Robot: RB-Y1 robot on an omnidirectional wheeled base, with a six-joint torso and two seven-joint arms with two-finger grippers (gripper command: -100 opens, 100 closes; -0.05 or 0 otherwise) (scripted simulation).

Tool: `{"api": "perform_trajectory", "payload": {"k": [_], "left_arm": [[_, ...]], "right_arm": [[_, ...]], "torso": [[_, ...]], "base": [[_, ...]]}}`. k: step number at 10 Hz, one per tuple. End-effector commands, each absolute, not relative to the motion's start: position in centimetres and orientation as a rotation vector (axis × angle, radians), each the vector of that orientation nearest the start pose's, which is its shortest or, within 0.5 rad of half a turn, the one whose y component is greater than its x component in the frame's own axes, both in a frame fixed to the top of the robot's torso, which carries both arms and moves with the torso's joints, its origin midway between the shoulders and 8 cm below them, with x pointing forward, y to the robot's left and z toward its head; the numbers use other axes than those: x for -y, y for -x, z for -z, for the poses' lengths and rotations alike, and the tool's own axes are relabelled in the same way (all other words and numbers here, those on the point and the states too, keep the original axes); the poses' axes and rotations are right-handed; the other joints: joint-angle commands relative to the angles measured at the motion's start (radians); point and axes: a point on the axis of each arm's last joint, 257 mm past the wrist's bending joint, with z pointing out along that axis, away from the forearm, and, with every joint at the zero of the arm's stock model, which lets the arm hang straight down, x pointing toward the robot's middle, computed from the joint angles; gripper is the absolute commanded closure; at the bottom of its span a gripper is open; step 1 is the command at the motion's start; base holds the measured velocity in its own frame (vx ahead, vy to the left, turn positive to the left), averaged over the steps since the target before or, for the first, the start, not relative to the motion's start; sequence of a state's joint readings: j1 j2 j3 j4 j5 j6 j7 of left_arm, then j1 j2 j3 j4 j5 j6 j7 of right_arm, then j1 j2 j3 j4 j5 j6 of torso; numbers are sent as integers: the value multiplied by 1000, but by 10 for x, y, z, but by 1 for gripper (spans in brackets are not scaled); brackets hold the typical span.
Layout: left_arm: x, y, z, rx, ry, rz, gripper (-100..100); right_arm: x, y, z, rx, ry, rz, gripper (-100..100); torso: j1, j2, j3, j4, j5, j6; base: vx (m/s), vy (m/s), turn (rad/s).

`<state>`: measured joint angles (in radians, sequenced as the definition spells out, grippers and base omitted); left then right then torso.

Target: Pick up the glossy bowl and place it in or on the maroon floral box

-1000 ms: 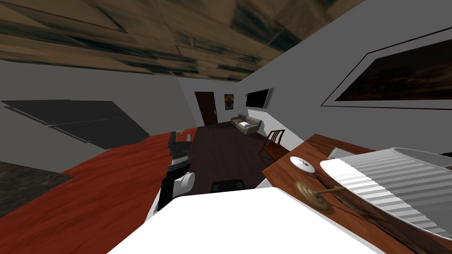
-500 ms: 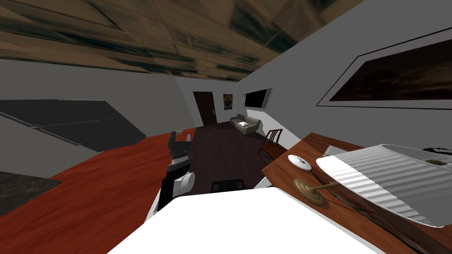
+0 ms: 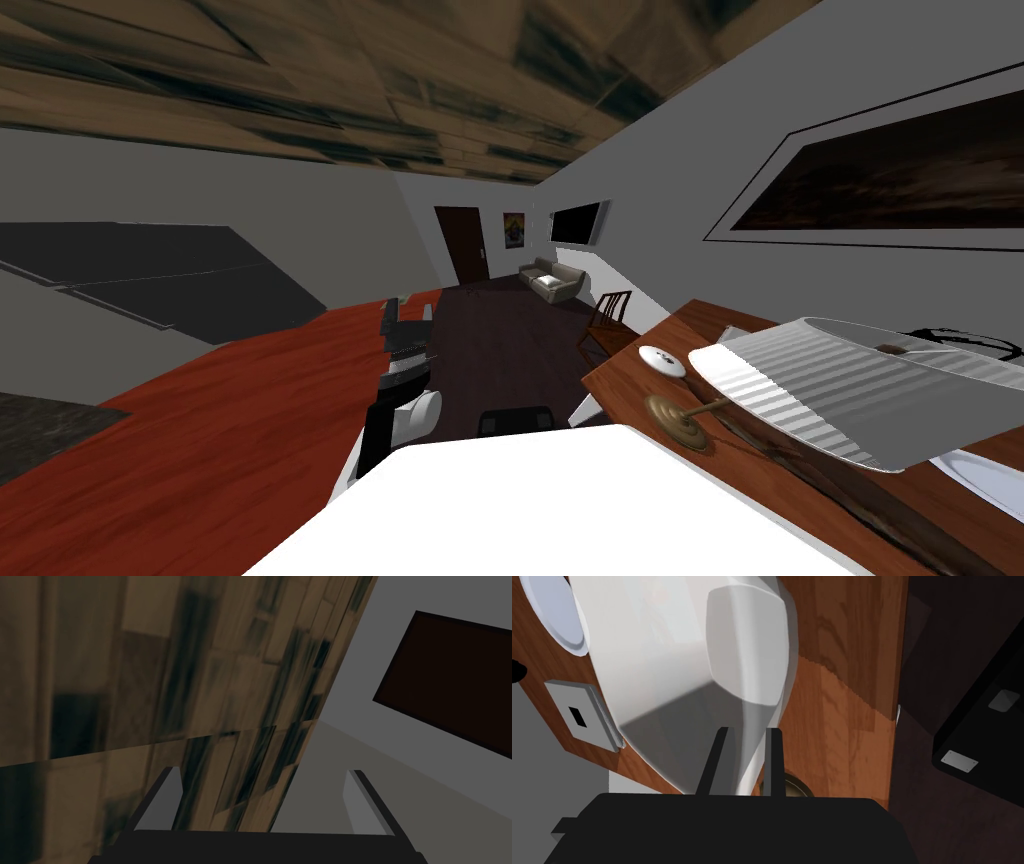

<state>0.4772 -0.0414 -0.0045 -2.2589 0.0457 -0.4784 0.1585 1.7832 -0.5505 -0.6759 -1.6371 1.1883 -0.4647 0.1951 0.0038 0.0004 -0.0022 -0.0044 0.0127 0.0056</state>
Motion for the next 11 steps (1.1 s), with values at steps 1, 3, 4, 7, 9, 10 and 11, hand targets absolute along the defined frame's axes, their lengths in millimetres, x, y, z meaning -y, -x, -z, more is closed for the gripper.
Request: {"api": "perform_trajectory", "payload": {"k": [1,3,4,7,9,10,11], "left_arm": [[-286,-352,-18,-511,792,1484,0],[-286,-352,-18,-511,792,1484,0],[-286,-352,-18,-511,792,1484,0],[-286,-352,-18,-511,792,1484,0],[-286,-352,-18,-511,792,1485,0],[-286,-352,-18,-511,792,1485,0],[-286,-352,-18,-511,792,1485,0]], "right_arm": [[624,283,212,-3023,219,798,100],[619,298,200,-3068,235,768,100],[617,303,196,-3081,238,758,100],[613,311,190,-3101,239,747,100],[613,312,189,-3104,239,746,-100],[613,312,189,-3104,239,745,-100],[613,312,189,-3104,239,745,-100]], "torso": [[0,0,0,0,0,0],[0,1,0,0,0,0],[-3,1,0,-1,1,0],[1,1,0,-1,2,-1],[9,-6,-4,-2,4,-2],[10,-7,-5,-3,4,-2],[11,-8,-5,-3,4,-2]], "base": [[-86,-126,-12],[-93,-149,-18],[-104,-180,-9],[-97,-112,-4],[-8,-8,0],[0,0,0],[0,0,0]]}}
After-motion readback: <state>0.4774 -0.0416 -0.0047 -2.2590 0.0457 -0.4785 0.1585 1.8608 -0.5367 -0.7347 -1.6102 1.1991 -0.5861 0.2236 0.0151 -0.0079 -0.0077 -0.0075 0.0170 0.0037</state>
